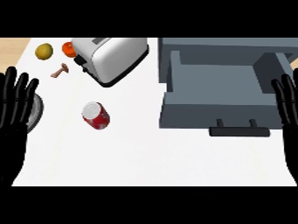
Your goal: Pick up the can, place it into the drawer and close the drawer
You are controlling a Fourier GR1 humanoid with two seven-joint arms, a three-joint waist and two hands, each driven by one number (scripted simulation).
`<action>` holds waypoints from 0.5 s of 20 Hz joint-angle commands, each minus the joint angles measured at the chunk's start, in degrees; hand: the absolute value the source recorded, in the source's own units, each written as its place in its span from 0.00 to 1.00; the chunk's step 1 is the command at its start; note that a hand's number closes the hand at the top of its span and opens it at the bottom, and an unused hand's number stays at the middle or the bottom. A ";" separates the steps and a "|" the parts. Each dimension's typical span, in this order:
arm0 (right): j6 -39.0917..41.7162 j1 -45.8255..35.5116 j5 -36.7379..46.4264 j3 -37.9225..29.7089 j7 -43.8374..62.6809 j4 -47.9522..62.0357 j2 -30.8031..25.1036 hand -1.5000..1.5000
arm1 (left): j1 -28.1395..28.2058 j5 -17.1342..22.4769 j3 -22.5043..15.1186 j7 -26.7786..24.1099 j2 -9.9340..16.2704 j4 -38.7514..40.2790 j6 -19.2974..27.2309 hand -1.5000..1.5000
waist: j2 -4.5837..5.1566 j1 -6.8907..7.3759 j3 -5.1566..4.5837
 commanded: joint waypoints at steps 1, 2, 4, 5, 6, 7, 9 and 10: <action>-0.46 -0.80 1.58 0.87 1.62 -0.92 -0.08 0.00 | -0.34 4.95 1.29 -0.59 1.34 -0.07 -3.69 0.00 | -0.54 -0.11 1.66; -0.08 -0.71 1.42 -0.39 -0.17 0.21 -0.68 0.00 | -3.54 5.13 -0.69 -3.51 0.88 5.35 -5.42 0.00 | -0.40 -0.64 1.66; -0.85 -1.16 1.64 -0.36 1.65 -1.84 -0.56 0.00 | -2.01 9.56 -3.92 -6.22 1.87 3.79 -11.96 0.00 | -0.49 -0.68 1.61; -0.86 -0.93 1.24 -0.02 1.05 -1.80 -0.01 0.00 | -4.81 11.07 -4.41 -7.24 2.43 7.28 -14.31 0.00 | -0.32 -1.36 1.60; -1.03 -0.90 2.14 0.41 0.63 -1.37 0.06 0.00 | -7.92 13.34 -4.31 -5.91 4.17 6.92 -16.99 0.00 | -0.29 -1.56 1.62; -2.42 3.04 1.97 -0.49 9.90 2.77 0.26 0.00 | -1.56 6.15 -6.28 5.54 5.62 10.03 -12.41 0.00 | 0.21 -1.76 1.75; -2.71 4.84 1.85 -0.85 11.69 1.35 0.23 0.00 | -2.79 8.63 -5.53 8.68 6.65 10.75 -13.73 0.00 | -0.37 -1.34 1.70; -3.28 3.50 1.66 -1.29 12.10 2.91 0.66 0.00 | -5.28 8.65 -5.72 11.55 6.44 10.39 -12.89 0.00 | -0.38 -0.84 1.73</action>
